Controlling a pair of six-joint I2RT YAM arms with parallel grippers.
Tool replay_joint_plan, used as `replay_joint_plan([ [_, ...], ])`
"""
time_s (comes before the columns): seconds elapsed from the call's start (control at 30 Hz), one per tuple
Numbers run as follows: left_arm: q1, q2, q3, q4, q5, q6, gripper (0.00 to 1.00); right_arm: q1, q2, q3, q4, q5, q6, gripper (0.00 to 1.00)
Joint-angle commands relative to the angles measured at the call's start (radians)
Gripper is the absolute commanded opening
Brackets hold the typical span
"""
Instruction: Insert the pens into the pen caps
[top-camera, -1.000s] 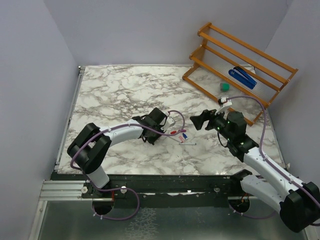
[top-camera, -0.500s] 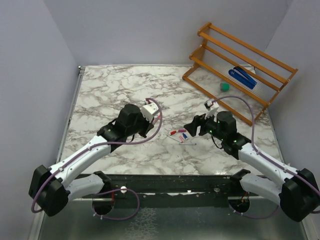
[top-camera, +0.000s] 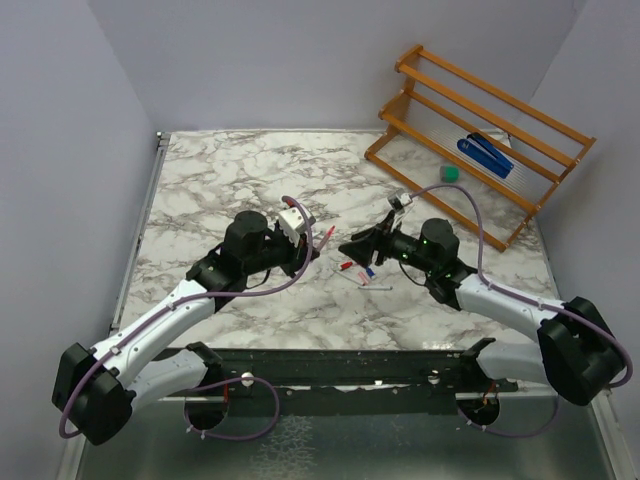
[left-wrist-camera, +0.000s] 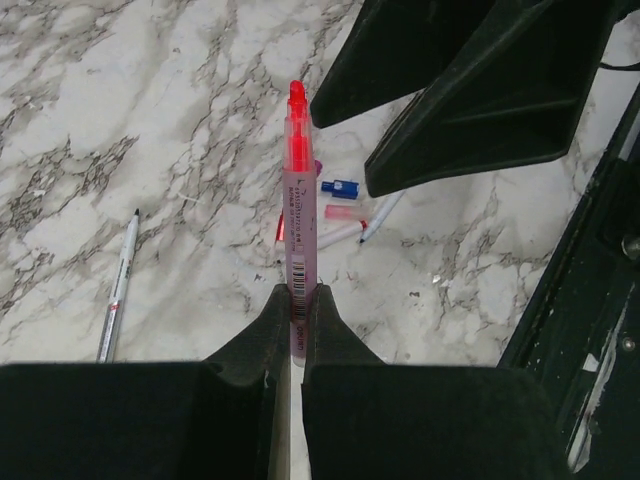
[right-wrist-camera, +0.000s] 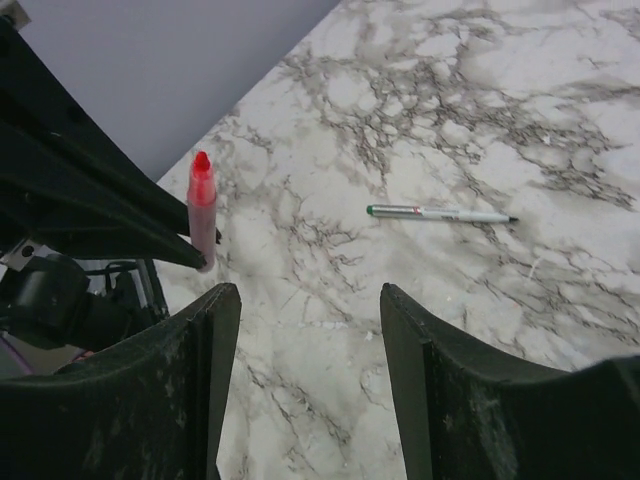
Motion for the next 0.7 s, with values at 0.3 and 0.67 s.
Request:
replay_joint_plan([
  [0.3, 0.006, -0.004, -0.014, 0.079, 0.091, -0.042, 0.00, 0.077, 0.051, 0.071, 0.195, -0.049, 0.041, 0.59],
  [0.67, 0.009, 0.006, -0.012, 0.090, 0.118, -0.045, 0.00, 0.120, 0.154, 0.116, 0.275, -0.044, 0.051, 0.36],
])
